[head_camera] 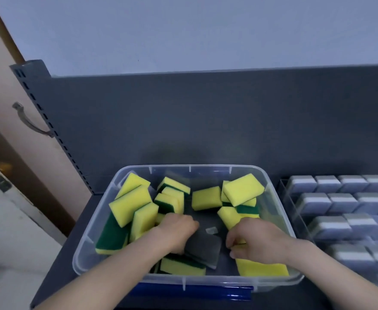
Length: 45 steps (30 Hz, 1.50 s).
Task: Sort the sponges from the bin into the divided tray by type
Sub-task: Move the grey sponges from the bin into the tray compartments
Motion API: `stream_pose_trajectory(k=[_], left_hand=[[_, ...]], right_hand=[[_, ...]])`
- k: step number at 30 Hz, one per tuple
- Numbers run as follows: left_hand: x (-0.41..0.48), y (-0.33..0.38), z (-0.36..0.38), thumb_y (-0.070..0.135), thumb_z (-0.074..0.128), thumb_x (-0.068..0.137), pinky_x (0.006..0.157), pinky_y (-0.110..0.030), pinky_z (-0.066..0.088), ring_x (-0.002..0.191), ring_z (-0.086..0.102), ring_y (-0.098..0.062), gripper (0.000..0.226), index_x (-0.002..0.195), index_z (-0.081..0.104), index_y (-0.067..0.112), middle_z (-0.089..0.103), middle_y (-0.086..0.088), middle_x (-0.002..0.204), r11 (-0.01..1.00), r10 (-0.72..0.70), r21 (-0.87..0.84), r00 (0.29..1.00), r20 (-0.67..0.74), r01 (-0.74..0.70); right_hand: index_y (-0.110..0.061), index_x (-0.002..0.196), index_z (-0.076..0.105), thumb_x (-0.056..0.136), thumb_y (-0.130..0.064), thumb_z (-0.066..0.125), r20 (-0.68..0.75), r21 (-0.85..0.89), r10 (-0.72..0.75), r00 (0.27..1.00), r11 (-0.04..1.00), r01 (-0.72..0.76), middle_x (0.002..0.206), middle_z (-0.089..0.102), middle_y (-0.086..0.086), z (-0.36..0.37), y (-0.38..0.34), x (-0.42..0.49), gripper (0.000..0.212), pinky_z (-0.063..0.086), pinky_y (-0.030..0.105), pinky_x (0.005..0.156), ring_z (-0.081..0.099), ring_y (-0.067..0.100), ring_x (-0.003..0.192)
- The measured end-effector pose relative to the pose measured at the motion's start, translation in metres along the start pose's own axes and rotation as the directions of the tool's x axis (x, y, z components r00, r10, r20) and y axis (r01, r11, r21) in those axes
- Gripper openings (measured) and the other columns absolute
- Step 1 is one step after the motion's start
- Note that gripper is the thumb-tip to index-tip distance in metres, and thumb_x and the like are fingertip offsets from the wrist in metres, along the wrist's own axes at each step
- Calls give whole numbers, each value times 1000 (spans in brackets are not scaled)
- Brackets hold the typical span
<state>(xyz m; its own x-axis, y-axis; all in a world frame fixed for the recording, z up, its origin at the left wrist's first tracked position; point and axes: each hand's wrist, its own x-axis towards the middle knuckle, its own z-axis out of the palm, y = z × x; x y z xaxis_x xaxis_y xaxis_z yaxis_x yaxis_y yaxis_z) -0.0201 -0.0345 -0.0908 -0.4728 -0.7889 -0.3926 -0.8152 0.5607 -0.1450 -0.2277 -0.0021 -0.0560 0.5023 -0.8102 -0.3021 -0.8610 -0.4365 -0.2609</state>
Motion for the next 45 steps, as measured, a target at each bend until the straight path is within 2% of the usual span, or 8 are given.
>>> stream_pose_trajectory(k=[11,20,22,26,29,32,37,45], left_hand=[[-40,-11,-37,18,67,75,55,-24,34,87,53,-12,49,113,37,30,40,12,121,929,-270,-362,809,-523,77],[-51,-15,-17,11,79,64,62,-29,51,85,50,-4,43,94,56,29,46,19,99,848,-379,-523,594,-710,-85],[-52,-15,-13,2,76,59,55,-29,49,84,49,-5,45,90,55,27,46,15,94,876,-372,-478,537,-757,-66],[-53,-9,-15,-2,77,53,50,-24,46,83,46,-8,50,87,51,24,47,10,91,931,-301,-363,462,-834,-49],[-54,-12,-18,6,78,58,56,-24,47,87,47,-13,43,92,55,20,52,4,94,975,-190,-223,515,-836,-1],[-65,-43,-13,20,80,64,76,-33,53,105,50,-18,54,113,57,24,55,4,113,906,-424,-347,532,-733,243],[-80,-71,6,48,62,84,100,-39,42,128,43,-26,74,145,31,21,40,-5,142,545,-778,-642,611,-147,540],[-55,-21,-13,28,65,89,102,-22,35,122,43,-5,60,143,38,28,45,14,134,321,-539,-947,823,-180,3]], right_hand=[[-43,117,47,77,-36,75,-324,570,124,938,817,89,102,61,-22,-20,7,11,49,49,15,78,63,0,92],[-38,96,63,81,0,60,-502,531,87,861,816,227,100,65,-19,-13,0,16,41,51,19,83,58,-3,97],[-40,98,61,90,-5,55,-467,717,234,853,665,210,107,63,-19,-14,-2,17,36,52,24,87,59,-1,100],[-26,108,56,95,-26,54,-25,999,246,969,34,17,112,62,5,-23,-16,18,13,58,35,79,68,28,93],[-14,111,52,89,-10,62,26,992,217,976,-123,1,105,64,14,-20,-26,26,24,60,35,68,68,29,86],[-15,120,50,86,-4,64,-148,989,383,912,69,132,104,67,8,-14,-21,34,38,58,29,66,67,21,89],[-27,120,49,82,-11,69,-376,894,450,810,405,190,106,64,-6,-8,-17,35,46,53,33,82,62,12,97],[-26,123,51,81,-11,70,-544,790,427,722,549,271,104,63,-8,-6,-20,31,49,48,22,74,60,9,95]])
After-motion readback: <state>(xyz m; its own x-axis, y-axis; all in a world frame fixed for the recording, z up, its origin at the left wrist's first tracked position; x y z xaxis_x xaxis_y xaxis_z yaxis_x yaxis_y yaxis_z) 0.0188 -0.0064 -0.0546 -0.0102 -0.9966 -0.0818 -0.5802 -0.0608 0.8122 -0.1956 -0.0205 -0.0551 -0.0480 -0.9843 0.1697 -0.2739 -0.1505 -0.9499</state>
